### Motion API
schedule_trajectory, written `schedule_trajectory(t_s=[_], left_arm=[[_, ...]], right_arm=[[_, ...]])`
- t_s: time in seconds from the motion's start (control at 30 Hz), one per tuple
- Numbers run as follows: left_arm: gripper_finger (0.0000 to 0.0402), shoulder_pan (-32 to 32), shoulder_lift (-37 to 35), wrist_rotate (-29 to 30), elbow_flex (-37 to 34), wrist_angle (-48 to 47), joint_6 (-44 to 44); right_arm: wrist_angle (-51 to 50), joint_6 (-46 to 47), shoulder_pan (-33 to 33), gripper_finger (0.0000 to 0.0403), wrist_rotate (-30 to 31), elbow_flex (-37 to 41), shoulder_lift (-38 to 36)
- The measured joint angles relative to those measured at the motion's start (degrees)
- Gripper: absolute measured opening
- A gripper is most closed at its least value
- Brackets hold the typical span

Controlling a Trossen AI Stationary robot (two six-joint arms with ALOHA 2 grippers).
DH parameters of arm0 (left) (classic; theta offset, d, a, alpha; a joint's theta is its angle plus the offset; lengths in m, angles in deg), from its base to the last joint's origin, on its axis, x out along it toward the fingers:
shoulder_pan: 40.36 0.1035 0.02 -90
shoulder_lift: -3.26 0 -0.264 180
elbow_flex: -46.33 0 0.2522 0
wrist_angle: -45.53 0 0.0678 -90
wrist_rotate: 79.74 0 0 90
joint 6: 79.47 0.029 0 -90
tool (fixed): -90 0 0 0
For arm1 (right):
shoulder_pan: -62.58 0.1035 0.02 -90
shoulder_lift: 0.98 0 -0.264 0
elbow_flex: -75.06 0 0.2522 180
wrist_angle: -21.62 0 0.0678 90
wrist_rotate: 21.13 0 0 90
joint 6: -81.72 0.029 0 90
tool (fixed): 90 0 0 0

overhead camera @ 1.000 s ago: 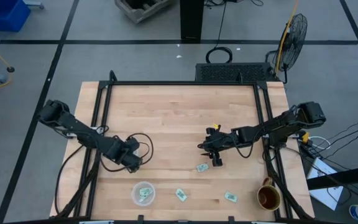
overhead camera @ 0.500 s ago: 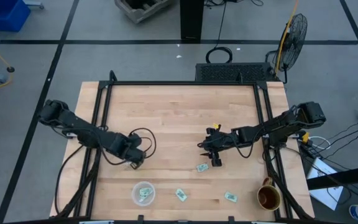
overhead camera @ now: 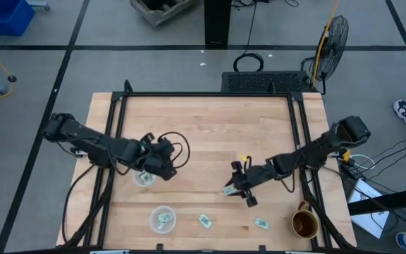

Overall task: Pick and place Stevia / Truvia into bins
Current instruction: Put the stevia packet into the bottom container

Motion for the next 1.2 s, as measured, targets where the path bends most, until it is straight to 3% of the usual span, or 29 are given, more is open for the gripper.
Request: schedule_trajectory(t_s=[0.2, 0.47, 0.87, 1.03, 1.2], left_arm=[[0.0063, 1.41, 0.02, -2.5, 0.2, 6.82, 3.46], [0.0063, 1.38, 0.02, -3.83, 0.2, 9.15, 3.94], [0.0063, 1.42, 0.02, -3.9, 0.2, 9.26, 5.37], [0.0063, 1.42, 0.02, -3.89, 0.2, 9.38, 6.56], [0.0063, 1.42, 0.02, -3.89, 0.2, 9.48, 6.59]], right_arm=[[4.38, 0.05, 2.52, 0.0169, 7.3, -0.01, 4.76], [7.07, 1.28, 2.45, 0.0169, 7.1, -0.7, 12.3], [6.62, 2.5, 0.85, 0.0164, 7.04, -1.08, 16.37], [6.5, 0.37, 0.72, 0.0125, 7.24, -1.08, 16.73], [6.03, -1.09, -0.07, 0.0058, 8.25, -1.08, 16.4]])
